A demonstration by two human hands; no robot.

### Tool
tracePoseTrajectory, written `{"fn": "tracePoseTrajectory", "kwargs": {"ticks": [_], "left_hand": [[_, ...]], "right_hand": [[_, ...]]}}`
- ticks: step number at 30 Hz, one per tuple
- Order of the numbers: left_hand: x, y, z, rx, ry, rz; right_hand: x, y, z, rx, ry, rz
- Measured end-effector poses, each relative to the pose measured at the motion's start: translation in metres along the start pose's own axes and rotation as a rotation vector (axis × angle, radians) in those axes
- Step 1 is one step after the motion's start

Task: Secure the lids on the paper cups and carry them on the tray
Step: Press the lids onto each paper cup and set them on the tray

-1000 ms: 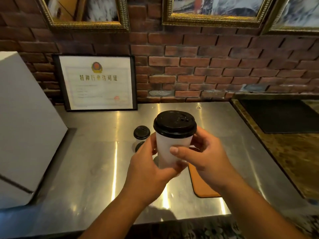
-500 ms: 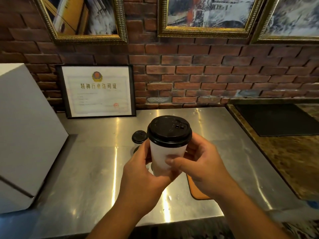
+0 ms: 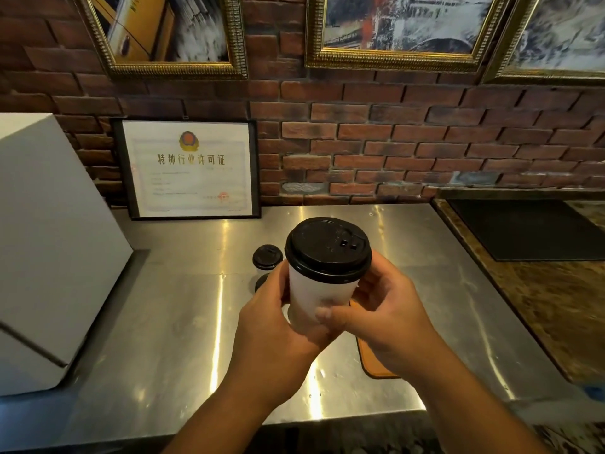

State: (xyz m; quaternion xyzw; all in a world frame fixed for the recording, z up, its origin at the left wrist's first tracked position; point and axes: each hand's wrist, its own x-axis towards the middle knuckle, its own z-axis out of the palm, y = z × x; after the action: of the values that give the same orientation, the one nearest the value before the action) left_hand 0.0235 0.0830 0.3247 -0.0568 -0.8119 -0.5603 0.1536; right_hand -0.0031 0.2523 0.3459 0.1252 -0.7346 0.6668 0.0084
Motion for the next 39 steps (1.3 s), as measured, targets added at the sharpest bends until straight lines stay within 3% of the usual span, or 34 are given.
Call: {"fn": "tracePoseTrajectory", "kwargs": {"ticks": [6,14,19,39], "left_hand": [[-0.001,0.000,0.003,0.018,0.024,0.033],[0.001,-0.008,0.001,0.008,-0.005,-0.020],[0.002,-0.012,0.002,0.060,-0.031,-0.024],[0.011,-0.018,-0.001,0.083,-0.053,-0.032]], "right_hand": [[0.001,0.009,0.004,-0.077,0.078,-0.024],[0.002,0.012,0.005,-0.023,-0.009,-0.033],[0.005,0.018,0.007,-0.057,0.062,0.005],[0.007,0.023,0.015,0.009,0.066,-0.050]]}}
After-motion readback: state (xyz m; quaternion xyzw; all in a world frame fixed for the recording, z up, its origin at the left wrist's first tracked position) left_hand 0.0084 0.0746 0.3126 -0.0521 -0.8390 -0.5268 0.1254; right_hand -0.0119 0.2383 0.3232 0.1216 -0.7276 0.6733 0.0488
